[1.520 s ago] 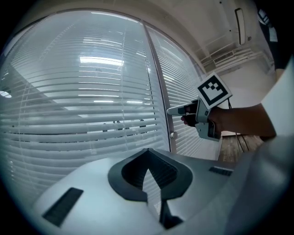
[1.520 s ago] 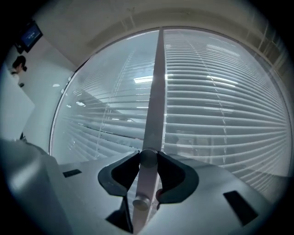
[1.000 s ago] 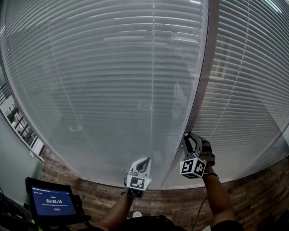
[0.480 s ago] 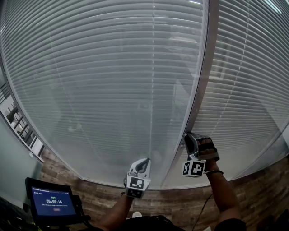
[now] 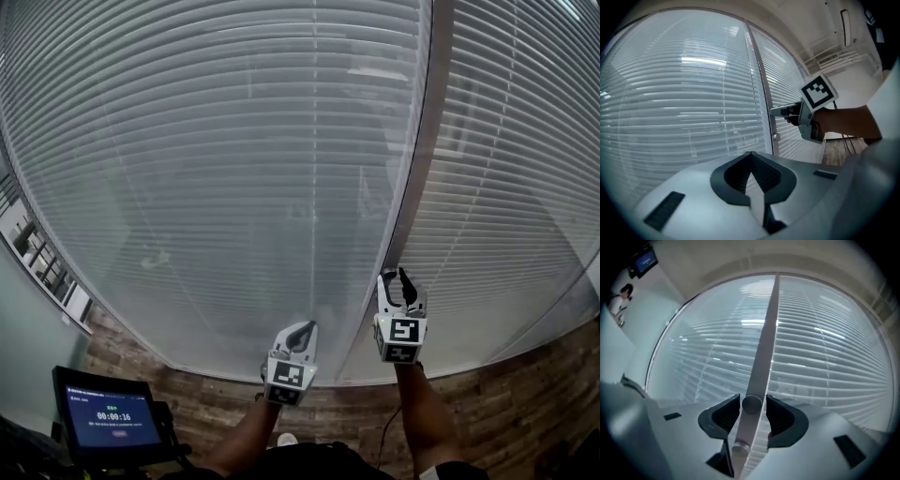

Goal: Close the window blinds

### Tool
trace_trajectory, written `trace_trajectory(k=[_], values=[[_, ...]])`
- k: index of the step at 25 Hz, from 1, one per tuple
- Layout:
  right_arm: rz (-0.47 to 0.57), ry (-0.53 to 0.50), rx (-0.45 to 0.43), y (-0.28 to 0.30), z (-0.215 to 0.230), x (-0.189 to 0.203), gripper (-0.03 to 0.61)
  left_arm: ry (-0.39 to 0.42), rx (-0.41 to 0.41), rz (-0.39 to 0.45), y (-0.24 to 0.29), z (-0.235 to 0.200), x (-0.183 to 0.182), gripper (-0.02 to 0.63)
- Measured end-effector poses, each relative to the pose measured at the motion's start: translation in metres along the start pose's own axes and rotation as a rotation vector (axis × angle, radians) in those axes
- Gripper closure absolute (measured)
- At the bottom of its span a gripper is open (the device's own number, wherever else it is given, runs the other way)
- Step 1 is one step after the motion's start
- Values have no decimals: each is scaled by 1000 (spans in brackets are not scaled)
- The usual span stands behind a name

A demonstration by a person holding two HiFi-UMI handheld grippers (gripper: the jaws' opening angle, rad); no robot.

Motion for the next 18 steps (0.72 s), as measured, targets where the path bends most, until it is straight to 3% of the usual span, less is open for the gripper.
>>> trace_trajectory(k=[4,8,12,18], values=[[-7,225,-18,4,0,6,422,-1,-1,1,0,1,1,614],[-15,250,13,5,7,8,440,0,-8,-9,0,-2,5,614],[-14,111,35,5,7,9,449,-3,-13,-7,0,-5,7,614],[-70,-297,112,3,0,8,451,0,-24,-7,0,-9,7,614]])
Point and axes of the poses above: the fingertips, and each gripper's own axes: y forward along the fingers, z to its right, x out of its underside, the point moved 3 cm from there along -y, backward along the fingers, and after that the axes turned 9 degrees about -z, right-handed, at the moved point
